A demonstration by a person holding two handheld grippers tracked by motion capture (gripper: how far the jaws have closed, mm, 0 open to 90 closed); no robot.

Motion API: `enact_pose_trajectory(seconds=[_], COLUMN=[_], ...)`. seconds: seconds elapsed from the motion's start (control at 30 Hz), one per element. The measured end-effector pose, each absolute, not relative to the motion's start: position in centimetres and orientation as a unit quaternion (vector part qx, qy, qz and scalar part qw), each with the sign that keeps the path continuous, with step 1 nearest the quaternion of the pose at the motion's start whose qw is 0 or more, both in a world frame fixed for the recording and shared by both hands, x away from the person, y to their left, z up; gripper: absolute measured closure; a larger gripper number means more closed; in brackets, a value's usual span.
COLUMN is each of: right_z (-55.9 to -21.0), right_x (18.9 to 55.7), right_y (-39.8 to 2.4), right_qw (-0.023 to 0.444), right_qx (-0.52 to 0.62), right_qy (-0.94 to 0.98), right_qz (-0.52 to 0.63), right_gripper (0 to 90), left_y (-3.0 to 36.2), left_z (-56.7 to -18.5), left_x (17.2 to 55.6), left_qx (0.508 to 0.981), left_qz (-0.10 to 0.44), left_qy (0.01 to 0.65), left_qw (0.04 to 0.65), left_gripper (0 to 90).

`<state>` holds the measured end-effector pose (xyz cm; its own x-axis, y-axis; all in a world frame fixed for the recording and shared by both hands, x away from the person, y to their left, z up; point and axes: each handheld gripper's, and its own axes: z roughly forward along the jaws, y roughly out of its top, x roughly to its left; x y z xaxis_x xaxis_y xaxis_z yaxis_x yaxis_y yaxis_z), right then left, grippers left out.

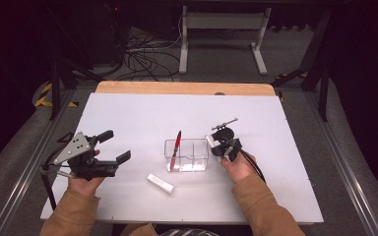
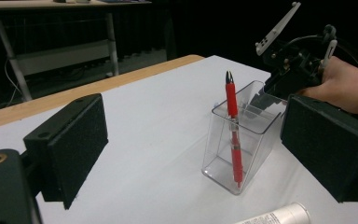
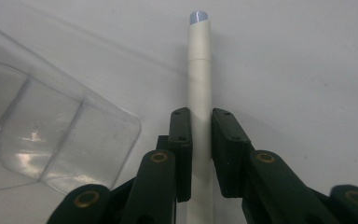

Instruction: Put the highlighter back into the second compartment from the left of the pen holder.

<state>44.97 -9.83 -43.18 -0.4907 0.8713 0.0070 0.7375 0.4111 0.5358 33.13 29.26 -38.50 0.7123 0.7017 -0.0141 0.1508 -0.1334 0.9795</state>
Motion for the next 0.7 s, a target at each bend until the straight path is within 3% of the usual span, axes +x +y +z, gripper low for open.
enact_pose_trajectory(seconds=[0.7], right_z=[-38.9], right_x=[42.2], right_y=[-11.6], right_qw=[0.208], right_qx=[0.435], right_qy=[0.792], right_qz=[0.375], right_gripper=[79.2], left_y=[29.2], left_z=[-38.6], left_x=[33.2], left_qx=[0.716], left_qz=[0.232], left_qy=[0.299], left_qw=[0.587], left_gripper=[8.2])
